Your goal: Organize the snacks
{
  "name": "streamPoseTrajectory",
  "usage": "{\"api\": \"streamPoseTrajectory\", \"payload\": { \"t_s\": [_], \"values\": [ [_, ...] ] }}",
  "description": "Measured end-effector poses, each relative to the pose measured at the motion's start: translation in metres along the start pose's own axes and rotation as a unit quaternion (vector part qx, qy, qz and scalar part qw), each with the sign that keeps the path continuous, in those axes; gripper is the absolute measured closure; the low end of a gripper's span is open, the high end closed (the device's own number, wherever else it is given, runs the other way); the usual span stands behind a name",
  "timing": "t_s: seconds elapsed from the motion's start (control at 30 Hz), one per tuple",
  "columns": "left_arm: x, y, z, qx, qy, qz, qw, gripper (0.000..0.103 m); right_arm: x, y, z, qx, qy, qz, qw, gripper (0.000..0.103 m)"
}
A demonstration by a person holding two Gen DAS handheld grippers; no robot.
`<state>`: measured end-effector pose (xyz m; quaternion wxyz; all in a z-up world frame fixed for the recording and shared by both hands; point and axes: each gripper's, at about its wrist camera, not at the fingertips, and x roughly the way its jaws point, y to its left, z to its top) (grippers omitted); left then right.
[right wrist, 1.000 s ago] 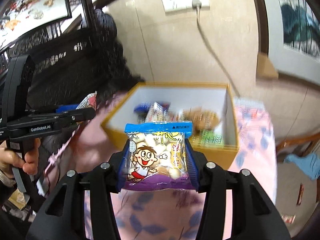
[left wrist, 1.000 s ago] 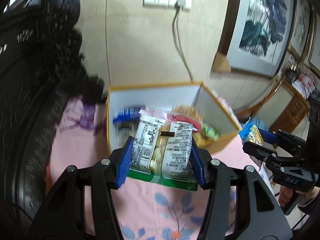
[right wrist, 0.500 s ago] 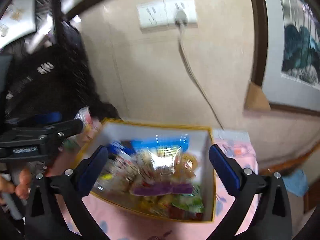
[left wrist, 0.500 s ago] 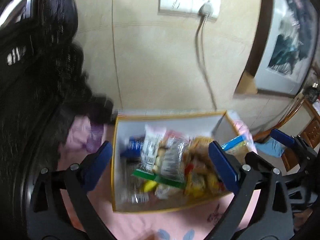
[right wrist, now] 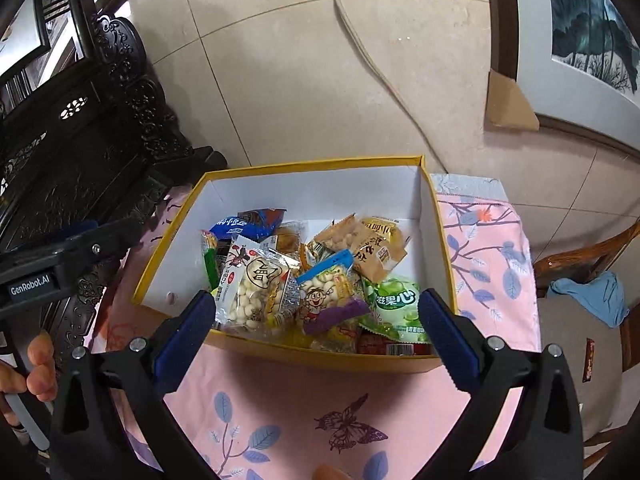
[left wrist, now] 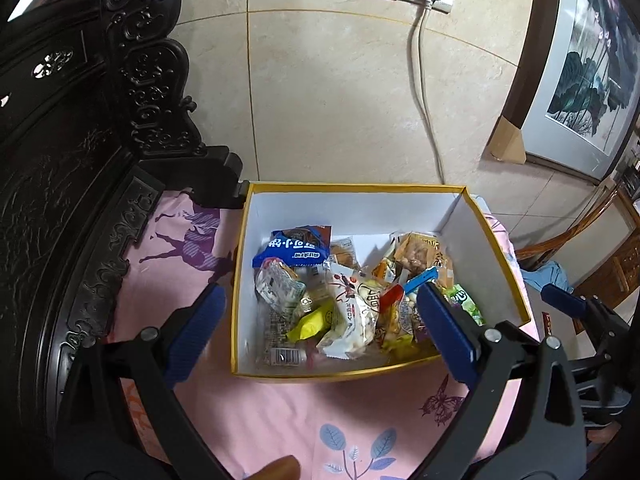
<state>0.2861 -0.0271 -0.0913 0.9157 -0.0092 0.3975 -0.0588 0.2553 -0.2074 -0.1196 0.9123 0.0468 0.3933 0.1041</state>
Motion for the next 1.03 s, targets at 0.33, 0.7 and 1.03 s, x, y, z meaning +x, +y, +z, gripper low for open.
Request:
{"api": "streamPoseTrajectory", "payload": {
  "t_s": [0.33,0.7,1.03],
  "values": [
    [-0.009,-0.008,0.004,0.017,-0.011,0.015,0.9997,0.005,-0.013,0.004,0.007,-0.014,-0.016,-0.003,1.000,0.001],
    [-0.011,-0.007,0.005,0.019,-0.018,0.021,0.9994,0.003,-0.012,0.006,0.008,-0.021,-0.015,-0.010,1.000,0.001],
    [-0.007,-0.004,0.005,0.009,-0.008,0.026,0.9996,0.002,-0.012,0.008,0.008,-0.022,-0.013,-0.013,1.000,0.001]
  ]
}}
